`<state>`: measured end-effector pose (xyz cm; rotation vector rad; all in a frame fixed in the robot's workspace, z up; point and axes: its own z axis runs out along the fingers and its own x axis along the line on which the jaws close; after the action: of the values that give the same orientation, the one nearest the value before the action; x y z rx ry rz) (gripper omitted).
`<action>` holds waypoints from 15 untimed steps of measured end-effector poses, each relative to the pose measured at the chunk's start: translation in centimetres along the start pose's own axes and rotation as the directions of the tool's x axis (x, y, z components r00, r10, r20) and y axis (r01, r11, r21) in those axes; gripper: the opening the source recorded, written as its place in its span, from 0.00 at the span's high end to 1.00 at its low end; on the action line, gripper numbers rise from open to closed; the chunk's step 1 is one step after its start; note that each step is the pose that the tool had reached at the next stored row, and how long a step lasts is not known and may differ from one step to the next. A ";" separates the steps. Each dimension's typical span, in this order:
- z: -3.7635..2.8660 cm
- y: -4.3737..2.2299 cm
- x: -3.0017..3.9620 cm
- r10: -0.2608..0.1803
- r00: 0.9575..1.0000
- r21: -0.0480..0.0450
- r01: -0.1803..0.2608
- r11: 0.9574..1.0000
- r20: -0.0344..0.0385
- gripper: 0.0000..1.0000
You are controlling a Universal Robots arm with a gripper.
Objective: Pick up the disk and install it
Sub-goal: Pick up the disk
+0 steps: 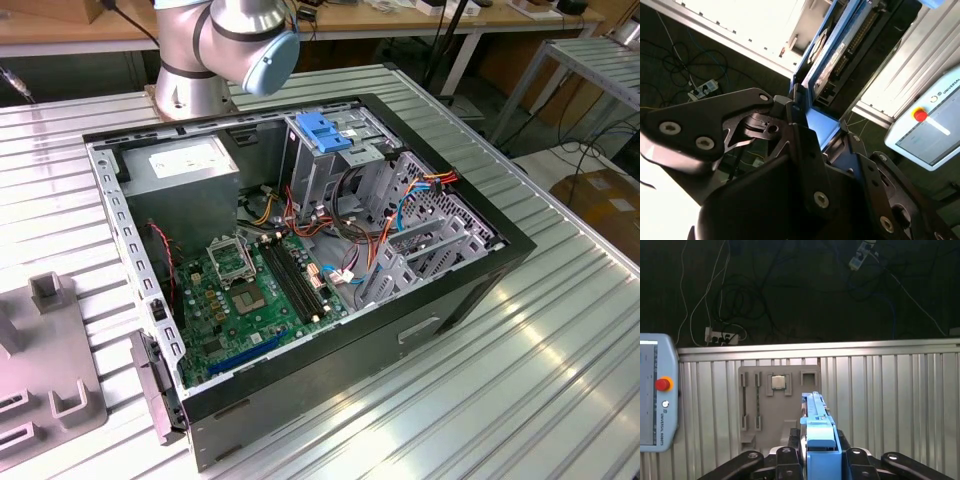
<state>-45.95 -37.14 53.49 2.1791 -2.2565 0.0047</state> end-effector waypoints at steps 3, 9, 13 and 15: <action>-0.01 -0.76 -0.02 0.000 1.000 0.000 0.000 1.000 0.000 0.63; -0.01 -2.10 -0.07 0.000 1.000 0.000 0.000 1.000 0.000 0.63; 0.00 -2.96 -0.10 0.000 1.000 0.000 0.000 1.000 0.000 0.63; -0.01 -3.44 -0.12 0.000 1.000 0.000 0.000 1.000 0.000 0.63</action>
<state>-42.51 -37.14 53.50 2.1790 -2.2564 0.0047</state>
